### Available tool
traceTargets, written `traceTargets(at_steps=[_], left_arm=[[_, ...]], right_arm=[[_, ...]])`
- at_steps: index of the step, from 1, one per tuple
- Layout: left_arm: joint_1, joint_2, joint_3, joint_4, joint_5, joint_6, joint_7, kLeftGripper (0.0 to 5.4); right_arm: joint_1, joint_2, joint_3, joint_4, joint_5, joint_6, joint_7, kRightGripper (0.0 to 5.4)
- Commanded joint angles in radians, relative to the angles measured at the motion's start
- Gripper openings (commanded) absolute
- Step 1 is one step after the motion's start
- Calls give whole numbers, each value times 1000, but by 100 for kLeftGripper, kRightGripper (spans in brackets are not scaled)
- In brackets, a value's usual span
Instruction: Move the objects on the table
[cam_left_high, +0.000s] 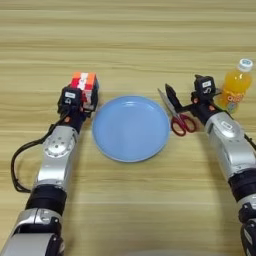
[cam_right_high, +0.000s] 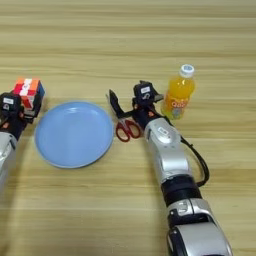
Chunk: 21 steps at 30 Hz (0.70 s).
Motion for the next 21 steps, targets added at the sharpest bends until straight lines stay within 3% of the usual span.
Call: traceTargets(at_steps=[1,9,10,21], left_arm=[[-24,27,12,33,33,32,44,328],[-28,31,8,48,43,49,56,328],[-28,31,7,48,43,51,57,356],[-27,29,-3,46,41,62,55,452]], right_arm=[[-11,-5,-3,-3,-7,-6,-2,540],[-11,-6,-3,-4,-7,-6,0,540],[-10,-6,-3,-4,-7,-6,0,540],[-9,-6,-2,-6,-8,-10,0,540]])
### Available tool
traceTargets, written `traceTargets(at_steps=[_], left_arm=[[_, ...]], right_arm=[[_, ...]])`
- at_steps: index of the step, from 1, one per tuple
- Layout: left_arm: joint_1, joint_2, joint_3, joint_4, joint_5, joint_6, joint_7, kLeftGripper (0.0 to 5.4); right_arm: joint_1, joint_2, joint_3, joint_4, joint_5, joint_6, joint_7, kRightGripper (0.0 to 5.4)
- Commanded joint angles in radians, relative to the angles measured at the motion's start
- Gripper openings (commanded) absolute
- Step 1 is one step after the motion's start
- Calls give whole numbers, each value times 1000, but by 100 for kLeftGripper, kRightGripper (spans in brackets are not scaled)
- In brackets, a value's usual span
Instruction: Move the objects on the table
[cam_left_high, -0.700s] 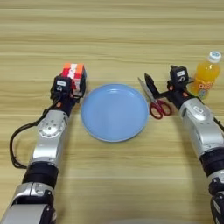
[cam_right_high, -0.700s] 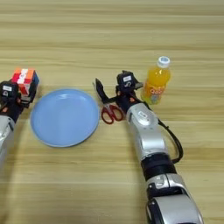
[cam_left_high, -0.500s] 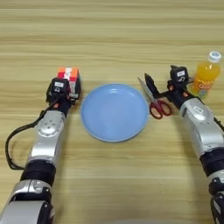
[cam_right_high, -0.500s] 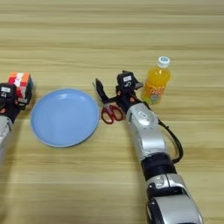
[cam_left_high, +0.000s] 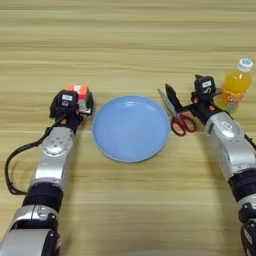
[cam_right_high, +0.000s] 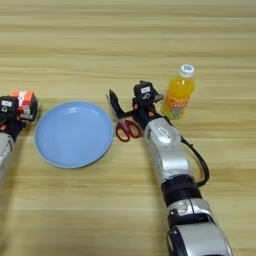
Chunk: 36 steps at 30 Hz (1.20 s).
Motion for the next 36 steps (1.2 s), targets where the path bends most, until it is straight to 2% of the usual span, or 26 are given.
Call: traceTargets(at_steps=[1,10,17,28,36], left_arm=[[-16,1,-3,1,8,13,-1,462],[-18,-12,9,-19,-24,-31,-20,536],[-13,-16,10,-31,-20,-44,-25,538],[-8,-24,17,-44,-21,-52,-28,538],[-9,-31,38,-62,-30,-75,-25,538]], right_arm=[[-8,-7,-3,-8,-8,-14,-1,540],[-4,-11,0,-38,-33,-92,-15,540],[1,-14,-15,-93,-46,-167,-50,540],[-10,-55,-94,-130,-128,-306,-235,540],[-26,-78,-140,-94,-147,-296,-336,540]])
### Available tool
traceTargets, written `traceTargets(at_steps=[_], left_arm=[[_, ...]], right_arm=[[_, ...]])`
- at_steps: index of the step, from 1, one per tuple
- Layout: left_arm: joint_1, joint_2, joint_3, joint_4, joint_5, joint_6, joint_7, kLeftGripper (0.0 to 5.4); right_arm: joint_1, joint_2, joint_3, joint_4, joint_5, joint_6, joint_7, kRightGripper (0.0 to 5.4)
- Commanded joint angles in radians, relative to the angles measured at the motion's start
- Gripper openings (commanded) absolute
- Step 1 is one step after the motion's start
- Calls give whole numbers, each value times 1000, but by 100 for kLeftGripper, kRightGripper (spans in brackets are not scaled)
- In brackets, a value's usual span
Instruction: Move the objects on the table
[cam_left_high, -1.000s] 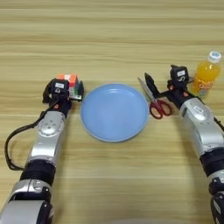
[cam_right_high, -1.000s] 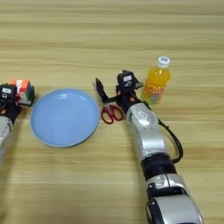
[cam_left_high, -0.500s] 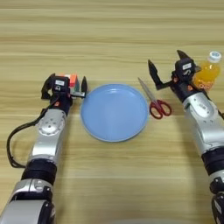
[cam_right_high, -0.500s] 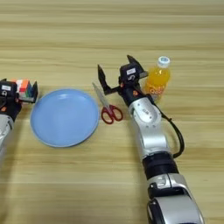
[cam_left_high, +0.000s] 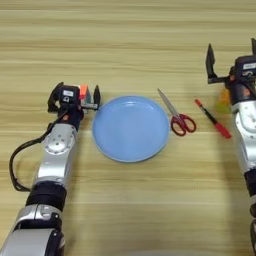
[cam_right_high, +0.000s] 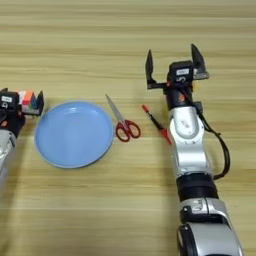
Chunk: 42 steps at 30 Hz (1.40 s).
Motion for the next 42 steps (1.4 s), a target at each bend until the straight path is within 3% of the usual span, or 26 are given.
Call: traceTargets(at_steps=[1,23,42], left_arm=[[-7,1,14,-19,-17,-18,0,538],[-3,-1,17,-37,-34,-41,1,538],[-4,-1,17,-36,-36,-41,-5,538]], right_arm=[[-29,-15,-21,31,-13,13,-44,540],[-76,-31,-68,188,69,177,-44,540],[-92,-25,-67,244,100,250,0,540]])
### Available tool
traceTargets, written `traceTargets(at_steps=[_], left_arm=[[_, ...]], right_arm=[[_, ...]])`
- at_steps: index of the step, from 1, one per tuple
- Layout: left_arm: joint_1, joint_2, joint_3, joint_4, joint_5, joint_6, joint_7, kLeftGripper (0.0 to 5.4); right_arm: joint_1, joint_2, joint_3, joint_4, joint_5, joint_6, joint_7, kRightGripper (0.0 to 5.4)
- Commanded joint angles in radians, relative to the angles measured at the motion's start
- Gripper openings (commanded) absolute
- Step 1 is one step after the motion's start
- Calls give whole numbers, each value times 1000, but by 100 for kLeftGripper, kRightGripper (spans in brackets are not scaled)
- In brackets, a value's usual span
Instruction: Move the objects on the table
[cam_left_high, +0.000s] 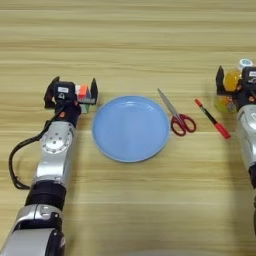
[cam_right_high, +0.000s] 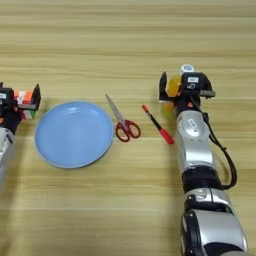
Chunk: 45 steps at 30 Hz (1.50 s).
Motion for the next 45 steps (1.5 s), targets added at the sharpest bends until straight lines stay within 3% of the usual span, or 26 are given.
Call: traceTargets(at_steps=[1,3,21,35,39,45], left_arm=[[-4,1,3,-7,-4,-7,-3,538],[-4,1,3,-7,-4,-6,-3,538],[-5,1,4,-6,-5,-6,-3,540],[-4,0,3,-9,-4,-6,-3,540],[-3,0,2,-11,-3,-6,-2,540],[-1,-1,1,-11,-1,-6,-1,540]], right_arm=[[-19,4,-1,11,16,26,10,540],[-19,4,0,12,15,29,12,540],[-19,4,12,19,17,48,23,362],[-3,15,25,-40,14,14,38,360],[22,36,57,-120,9,5,53,360],[97,105,161,-325,10,45,108,360]])
